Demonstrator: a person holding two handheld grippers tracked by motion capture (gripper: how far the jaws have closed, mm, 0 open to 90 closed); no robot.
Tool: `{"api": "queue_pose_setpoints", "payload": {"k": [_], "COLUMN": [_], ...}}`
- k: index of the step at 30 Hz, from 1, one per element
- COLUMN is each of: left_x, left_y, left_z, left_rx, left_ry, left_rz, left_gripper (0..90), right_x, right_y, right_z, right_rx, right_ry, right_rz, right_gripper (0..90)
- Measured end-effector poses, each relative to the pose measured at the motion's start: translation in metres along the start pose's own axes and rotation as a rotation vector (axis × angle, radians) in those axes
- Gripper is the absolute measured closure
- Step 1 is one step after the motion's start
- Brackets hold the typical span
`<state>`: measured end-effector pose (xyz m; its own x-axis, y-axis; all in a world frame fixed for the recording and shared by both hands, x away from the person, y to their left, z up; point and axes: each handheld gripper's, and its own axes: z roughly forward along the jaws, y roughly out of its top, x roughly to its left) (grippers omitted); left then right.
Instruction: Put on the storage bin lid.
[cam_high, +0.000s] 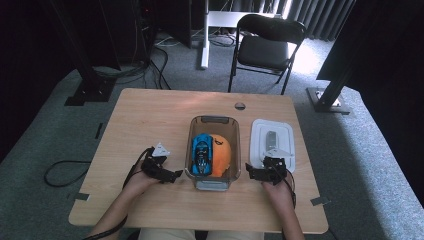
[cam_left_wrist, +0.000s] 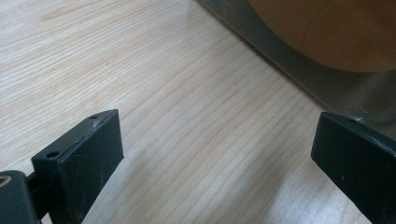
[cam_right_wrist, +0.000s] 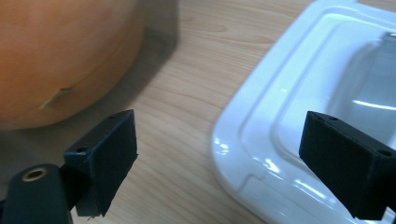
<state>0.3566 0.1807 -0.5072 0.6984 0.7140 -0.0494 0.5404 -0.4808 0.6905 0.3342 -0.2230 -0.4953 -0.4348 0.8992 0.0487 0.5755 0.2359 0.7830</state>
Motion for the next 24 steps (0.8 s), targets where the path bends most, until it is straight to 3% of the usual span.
{"api": "queue_pose_setpoints", "payload": {"k": [9,12,24], "left_x": [0.001,0.003,0.008], "left_y": [-0.008,-0.015,-0.032], "left_z": [-0.008,-0.010,-0.021], "left_rx": [0.006,0.009,0.009], "left_ry": [0.001,0.007,0.070], "left_rz": [-0.003,-0.014,-0.021], "left_gripper": [2.8,2.9,2.8], "right_x": [-0.014,-0.022,-0.040], "right_y": [0.001,0.000,-0.007], "right_z": [-0.007,-0.007,-0.003], "right_rx": [-0.024,-0.026,-0.015], "right_ry": [-0.068,-0.117,-0.194], "right_rz": [0.060,0.082,0.143], "right_gripper": [11.1,11.1,12.8]}}
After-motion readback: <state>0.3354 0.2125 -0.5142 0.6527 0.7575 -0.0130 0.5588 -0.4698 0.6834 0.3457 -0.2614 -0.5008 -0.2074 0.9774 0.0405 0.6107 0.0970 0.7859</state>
